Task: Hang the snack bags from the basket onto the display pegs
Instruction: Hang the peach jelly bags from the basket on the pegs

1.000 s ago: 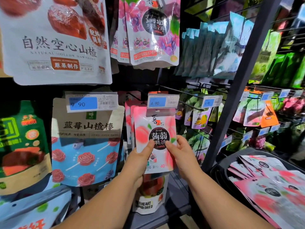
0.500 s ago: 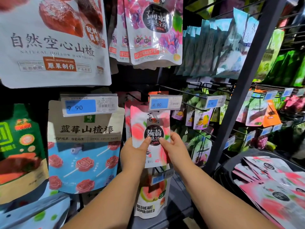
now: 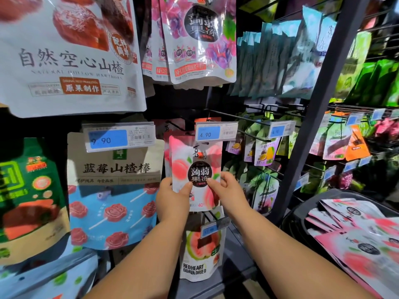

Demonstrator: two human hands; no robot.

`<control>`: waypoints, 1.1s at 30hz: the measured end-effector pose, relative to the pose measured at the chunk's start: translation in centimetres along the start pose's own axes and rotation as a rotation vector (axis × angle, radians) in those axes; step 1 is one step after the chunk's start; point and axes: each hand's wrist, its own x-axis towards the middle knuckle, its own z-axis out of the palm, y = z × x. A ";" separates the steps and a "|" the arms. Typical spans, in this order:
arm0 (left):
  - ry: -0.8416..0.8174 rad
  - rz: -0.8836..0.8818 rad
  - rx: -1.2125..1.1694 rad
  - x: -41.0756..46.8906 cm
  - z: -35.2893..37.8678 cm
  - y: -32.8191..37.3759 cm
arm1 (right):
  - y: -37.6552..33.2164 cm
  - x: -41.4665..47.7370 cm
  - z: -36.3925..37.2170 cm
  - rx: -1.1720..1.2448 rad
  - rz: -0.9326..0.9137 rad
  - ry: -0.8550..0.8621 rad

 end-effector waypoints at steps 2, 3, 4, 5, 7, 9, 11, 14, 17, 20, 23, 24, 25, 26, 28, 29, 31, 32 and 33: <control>0.029 0.034 0.039 -0.3 -0.2 0.0 | 0.4 -0.3 -0.4 -0.053 0.013 0.017; 0.056 0.069 0.067 -0.4 -0.3 0.0 | 0.6 -0.3 -0.7 -0.070 0.026 0.021; 0.085 0.101 0.094 -0.6 -0.3 0.0 | 0.7 -0.4 -0.9 -0.086 0.039 0.029; 0.113 0.127 0.110 -0.9 -0.4 0.2 | 0.7 -0.5 -1.2 -0.094 0.048 0.039; 0.141 0.165 0.108 -1.6 -0.4 0.5 | 0.8 -0.7 -1.8 -0.085 0.087 0.066; 0.124 0.239 0.104 -2.0 -0.1 0.5 | 0.7 -1.1 -2.5 -0.110 0.109 0.096; 0.048 0.306 0.117 -2.3 0.5 0.2 | 0.6 -1.7 -3.4 -0.139 0.106 0.100; -0.129 0.331 0.139 -3.0 2.1 -0.1 | 0.0 -3.2 -5.4 -0.237 0.083 0.092; -0.323 0.364 0.183 -4.3 4.5 -0.6 | -0.4 -4.8 -8.3 -0.324 0.090 0.123; -0.518 0.374 0.178 -6.2 7.0 -0.9 | -1.3 -6.6 -12.0 -0.413 0.111 0.151; -0.677 0.381 0.154 -8.3 9.6 -0.7 | -2.4 -8.6 -16.0 -0.529 0.121 0.159; -0.729 0.393 0.144 -9.0 10.6 -0.7 | -2.8 -9.5 -17.3 -0.570 0.133 0.172; -0.777 0.411 0.143 -9.7 11.5 -0.7 | -3.0 -10.3 -18.8 -0.616 0.145 0.187; -0.829 0.441 0.152 -10.4 12.4 -0.8 | -3.2 -11.3 -20.3 -0.663 0.160 0.207; -0.929 0.549 0.205 -11.8 14.0 -0.9 | -3.0 -13.4 -23.5 -0.774 0.203 0.234; -0.976 0.628 0.234 -12.5 14.7 -1.0 | -2.9 -14.5 -24.9 -0.816 0.236 0.240; -1.056 0.782 0.270 -13.6 15.7 -1.1 | -2.7 -17.0 -27.2 -0.888 0.332 0.242; -1.075 0.847 0.273 -14.0 16.2 -1.2 | -2.7 -18.1 -28.1 -0.918 0.374 0.238; -1.078 0.894 0.278 -14.2 16.8 -1.5 | -2.4 -19.1 -28.8 -0.935 0.398 0.227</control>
